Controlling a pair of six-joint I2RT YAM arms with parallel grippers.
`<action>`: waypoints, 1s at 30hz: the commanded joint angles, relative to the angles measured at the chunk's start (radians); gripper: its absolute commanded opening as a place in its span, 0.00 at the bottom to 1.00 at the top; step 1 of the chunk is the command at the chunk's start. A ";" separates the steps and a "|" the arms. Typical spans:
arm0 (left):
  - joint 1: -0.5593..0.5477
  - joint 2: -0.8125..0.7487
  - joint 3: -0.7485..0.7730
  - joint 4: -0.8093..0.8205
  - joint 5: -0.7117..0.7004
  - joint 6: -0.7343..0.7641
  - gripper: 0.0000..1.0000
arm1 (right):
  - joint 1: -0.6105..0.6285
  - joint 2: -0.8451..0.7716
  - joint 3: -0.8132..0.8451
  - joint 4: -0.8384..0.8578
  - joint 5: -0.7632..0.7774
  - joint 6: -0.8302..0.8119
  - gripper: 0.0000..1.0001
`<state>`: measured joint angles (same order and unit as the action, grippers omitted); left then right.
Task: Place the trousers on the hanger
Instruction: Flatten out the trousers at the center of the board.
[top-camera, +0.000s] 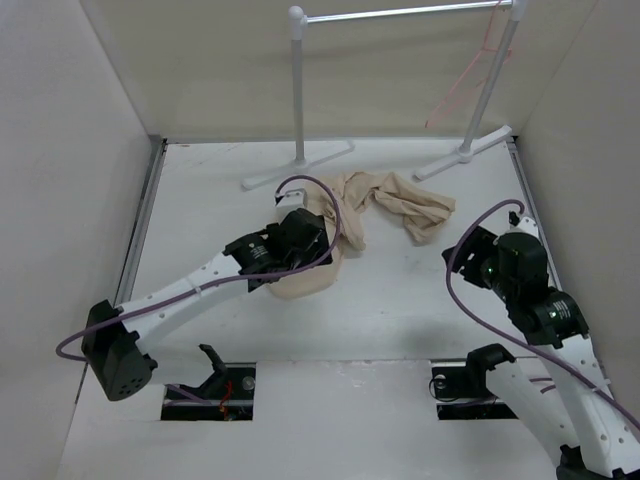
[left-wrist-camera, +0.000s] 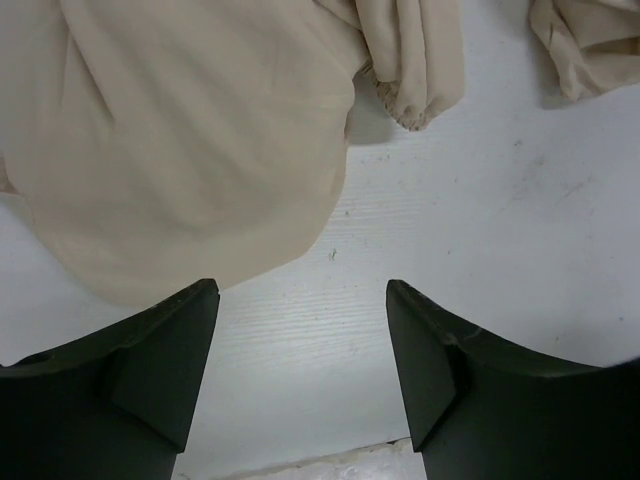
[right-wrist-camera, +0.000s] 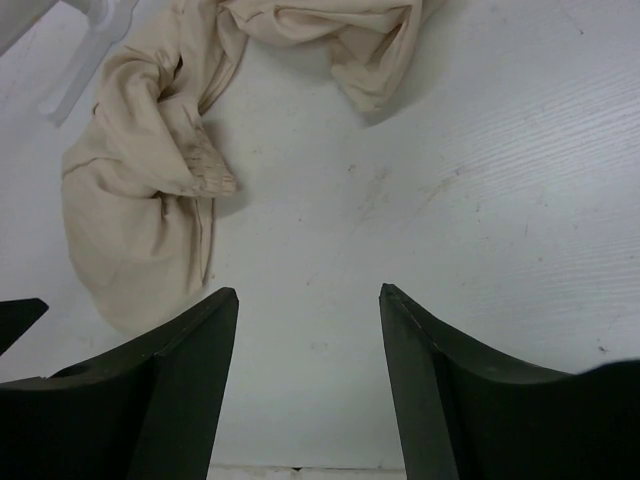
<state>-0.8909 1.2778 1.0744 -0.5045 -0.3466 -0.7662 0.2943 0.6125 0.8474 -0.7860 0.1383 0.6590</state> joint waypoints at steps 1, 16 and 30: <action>0.002 -0.098 0.039 -0.009 -0.015 0.001 0.66 | 0.002 -0.020 0.010 -0.012 -0.016 -0.006 0.65; 0.278 -0.305 -0.102 -0.100 0.001 -0.015 0.20 | 0.277 0.263 0.054 0.197 -0.091 -0.045 0.37; 0.336 -0.385 -0.252 -0.166 0.050 -0.061 0.62 | 0.314 1.045 0.384 0.534 -0.140 -0.239 0.78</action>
<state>-0.5694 0.9295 0.8421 -0.6487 -0.3080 -0.8051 0.6170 1.5894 1.1351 -0.3820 0.0170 0.4751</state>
